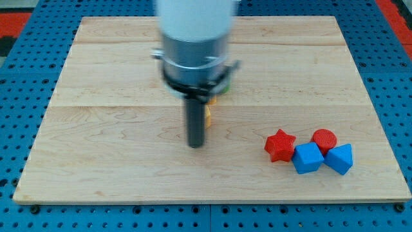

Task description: Push the green circle into the green star

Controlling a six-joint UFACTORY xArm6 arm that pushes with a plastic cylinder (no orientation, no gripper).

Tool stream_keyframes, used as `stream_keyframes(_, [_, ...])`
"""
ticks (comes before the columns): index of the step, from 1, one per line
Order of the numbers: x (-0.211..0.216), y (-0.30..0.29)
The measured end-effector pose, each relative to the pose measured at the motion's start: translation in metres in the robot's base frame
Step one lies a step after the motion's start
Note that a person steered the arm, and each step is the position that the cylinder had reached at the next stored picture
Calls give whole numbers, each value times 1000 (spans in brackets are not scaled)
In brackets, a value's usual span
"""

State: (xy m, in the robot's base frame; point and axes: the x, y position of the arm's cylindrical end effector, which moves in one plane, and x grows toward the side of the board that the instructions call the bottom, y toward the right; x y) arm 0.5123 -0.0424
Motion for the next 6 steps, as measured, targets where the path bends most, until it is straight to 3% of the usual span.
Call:
stream_keyframes(1, [-53,7])
stream_keyframes(3, [-33,51])
stream_keyframes(5, [-61,50])
stream_keyframes(6, [-27,83])
